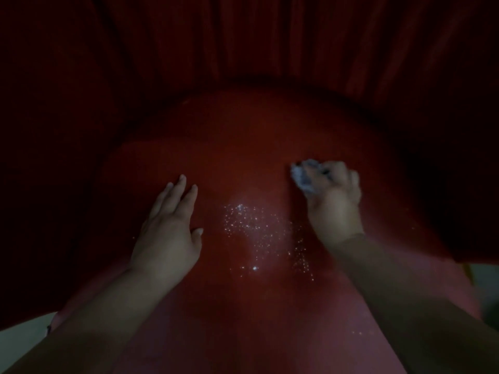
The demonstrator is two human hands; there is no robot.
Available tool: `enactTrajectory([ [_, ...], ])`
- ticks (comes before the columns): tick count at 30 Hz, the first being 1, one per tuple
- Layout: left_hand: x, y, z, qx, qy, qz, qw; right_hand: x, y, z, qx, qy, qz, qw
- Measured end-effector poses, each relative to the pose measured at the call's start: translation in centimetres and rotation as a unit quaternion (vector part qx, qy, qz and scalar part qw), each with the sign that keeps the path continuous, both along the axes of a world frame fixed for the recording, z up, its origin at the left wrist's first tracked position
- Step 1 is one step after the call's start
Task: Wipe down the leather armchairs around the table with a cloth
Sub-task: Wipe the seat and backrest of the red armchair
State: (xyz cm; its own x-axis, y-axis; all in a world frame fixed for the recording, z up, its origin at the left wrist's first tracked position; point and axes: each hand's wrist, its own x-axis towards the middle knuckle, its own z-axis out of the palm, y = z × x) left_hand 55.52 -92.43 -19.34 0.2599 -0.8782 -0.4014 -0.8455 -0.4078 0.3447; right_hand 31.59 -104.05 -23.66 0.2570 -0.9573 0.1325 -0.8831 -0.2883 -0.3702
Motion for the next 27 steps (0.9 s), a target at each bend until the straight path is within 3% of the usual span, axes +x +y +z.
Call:
enactTrajectory([
  [3, 0.0, 0.5, 0.0, -0.002, 0.000, -0.004, 1.000, 0.3, 1.0, -0.4, 0.023, -0.020, -0.097, 0.995],
  [5, -0.1, 0.8, 0.0, -0.001, -0.001, -0.007, 1.000, 1.9, 2.3, -0.7, 0.033, -0.031, -0.101, 0.994],
  [11, -0.5, 1.7, 0.1, -0.007, 0.005, -0.014, 1.000, 3.3, 4.9, -0.2, 0.016, 0.012, 0.087, 0.996],
  [14, -0.4, 2.0, 0.1, -0.014, 0.008, -0.016, 1.000, 1.6, 3.6, 0.0, 0.012, 0.025, -0.018, 0.999],
  [17, -0.1, 2.5, 0.1, -0.018, 0.006, -0.019, 1.000, 2.9, 3.8, 0.0, 0.057, -0.032, -0.080, 0.995],
  [21, 0.1, 3.0, 0.1, -0.031, 0.010, -0.024, 0.999, 6.6, 5.5, -0.3, 0.113, -0.100, 0.032, 0.988],
  [25, 0.2, 3.3, -0.1, -0.034, 0.008, -0.029, 0.999, 8.4, 6.7, 0.0, 0.133, -0.148, 0.032, 0.980],
  [27, 0.3, 3.3, -0.3, -0.035, 0.000, -0.034, 0.999, 8.7, 7.1, 0.4, 0.121, -0.146, 0.077, 0.979],
])
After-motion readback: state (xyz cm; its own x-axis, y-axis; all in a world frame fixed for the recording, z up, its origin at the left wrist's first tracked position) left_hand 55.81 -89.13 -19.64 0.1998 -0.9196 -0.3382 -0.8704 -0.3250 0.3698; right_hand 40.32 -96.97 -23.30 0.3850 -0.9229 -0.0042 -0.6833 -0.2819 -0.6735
